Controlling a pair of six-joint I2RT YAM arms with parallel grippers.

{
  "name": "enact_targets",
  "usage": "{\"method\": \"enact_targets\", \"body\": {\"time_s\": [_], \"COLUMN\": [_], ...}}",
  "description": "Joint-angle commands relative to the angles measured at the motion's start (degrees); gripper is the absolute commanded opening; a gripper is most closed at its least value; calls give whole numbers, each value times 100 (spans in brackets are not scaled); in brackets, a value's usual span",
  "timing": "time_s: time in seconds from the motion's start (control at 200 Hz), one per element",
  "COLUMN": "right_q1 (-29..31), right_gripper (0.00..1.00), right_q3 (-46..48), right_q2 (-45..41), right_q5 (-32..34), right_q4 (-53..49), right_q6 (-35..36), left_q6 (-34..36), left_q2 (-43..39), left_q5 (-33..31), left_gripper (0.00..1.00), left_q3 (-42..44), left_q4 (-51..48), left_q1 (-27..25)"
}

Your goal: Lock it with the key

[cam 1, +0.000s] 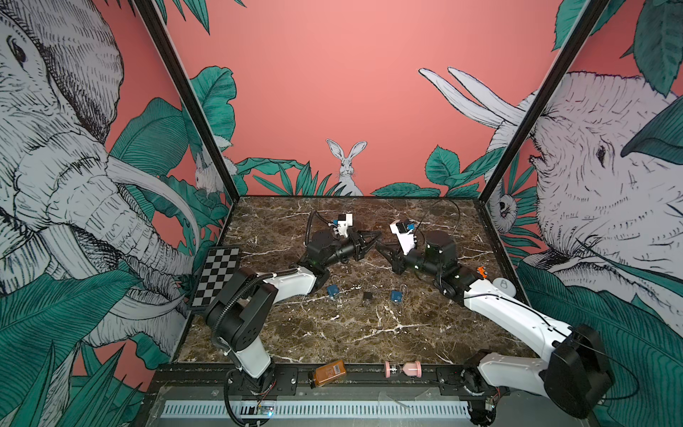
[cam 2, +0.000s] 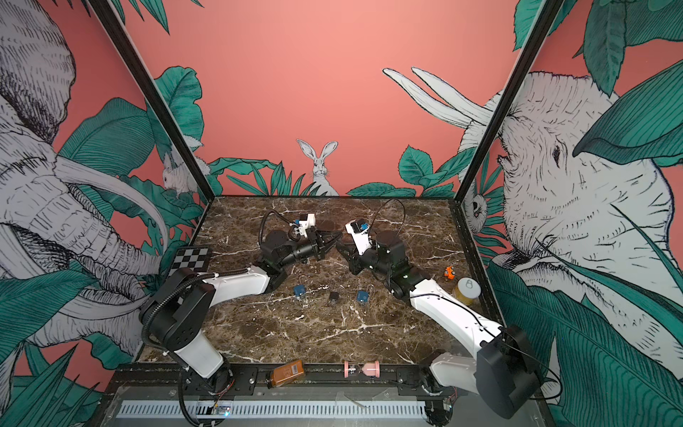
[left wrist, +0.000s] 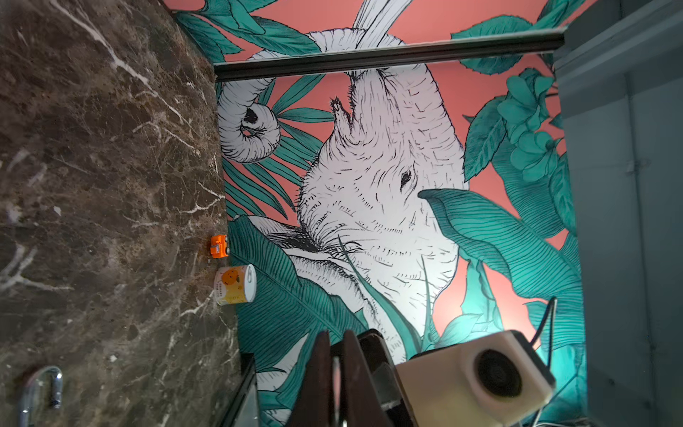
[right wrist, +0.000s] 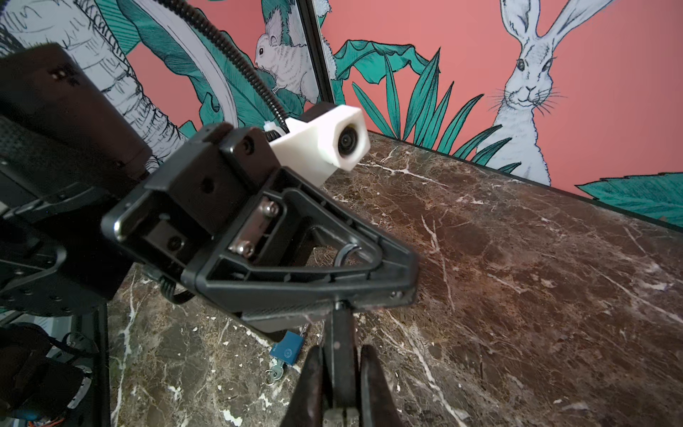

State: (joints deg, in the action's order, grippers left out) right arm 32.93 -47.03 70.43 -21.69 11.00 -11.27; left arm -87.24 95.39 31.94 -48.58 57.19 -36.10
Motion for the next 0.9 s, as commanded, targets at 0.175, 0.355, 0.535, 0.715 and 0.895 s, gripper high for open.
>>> {"method": "enact_targets", "body": {"time_s": [0.175,0.355,0.535,0.715,0.895], "right_q1": [-229,-304,-496,-700,-716], "right_gripper": [0,0,0,0,0], "right_q3": [-851,-1779,-2079,-1738,-1898], "right_q2": [19,603,828,438,287], "right_q5": [399,-4,-262,-246,-734], "right_q4": [-1317,-2715,-3528,-3481,-3832], "right_q6": [-1326,-1536,-1431,-1446,-1135], "left_q6": [4548,6355,7236,7213,6914], "left_q2": [-1154,-1312,-1411,-1546,-2386], "left_q5": [-341,-1450,-2583,-3515,-3686], "left_gripper": [84,77,75,70,66], "left_q3": [-1066,-1757,-1910,-1918,-1143], "left_q4": [-5081,-6914,-7782,-8357,-7629], "left_q1": [656,533,517,516,490]}}
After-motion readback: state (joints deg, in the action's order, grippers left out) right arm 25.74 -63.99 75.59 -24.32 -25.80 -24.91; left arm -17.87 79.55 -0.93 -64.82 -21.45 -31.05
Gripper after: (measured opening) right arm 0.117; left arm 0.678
